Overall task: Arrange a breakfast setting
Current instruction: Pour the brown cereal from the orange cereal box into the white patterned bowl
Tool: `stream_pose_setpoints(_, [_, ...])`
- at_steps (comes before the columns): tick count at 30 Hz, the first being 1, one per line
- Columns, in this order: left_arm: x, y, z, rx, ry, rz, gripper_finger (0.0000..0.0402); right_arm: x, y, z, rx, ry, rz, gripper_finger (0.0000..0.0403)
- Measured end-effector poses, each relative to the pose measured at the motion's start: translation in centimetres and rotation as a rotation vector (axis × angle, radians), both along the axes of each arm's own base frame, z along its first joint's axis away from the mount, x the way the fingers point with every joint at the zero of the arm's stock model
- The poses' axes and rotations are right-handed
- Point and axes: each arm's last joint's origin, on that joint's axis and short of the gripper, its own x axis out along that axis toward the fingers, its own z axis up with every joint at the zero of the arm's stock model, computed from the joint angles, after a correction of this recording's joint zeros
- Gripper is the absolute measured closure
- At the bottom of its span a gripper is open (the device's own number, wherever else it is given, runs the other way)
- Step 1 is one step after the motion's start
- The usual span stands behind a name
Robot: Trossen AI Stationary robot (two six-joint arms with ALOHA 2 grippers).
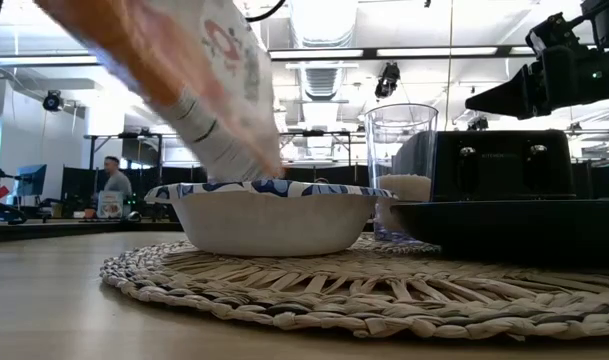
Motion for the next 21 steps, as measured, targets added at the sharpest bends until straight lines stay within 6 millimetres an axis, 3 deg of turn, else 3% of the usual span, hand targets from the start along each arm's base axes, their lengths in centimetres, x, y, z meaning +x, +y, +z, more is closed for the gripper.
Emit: stream_pose_setpoints(21, [0.35, -0.52, -0.38, -0.049, 0.010, -0.024, 0.0402, 0.00, 0.00, 0.00, 0.000, 0.000, 0.000, 0.0330])
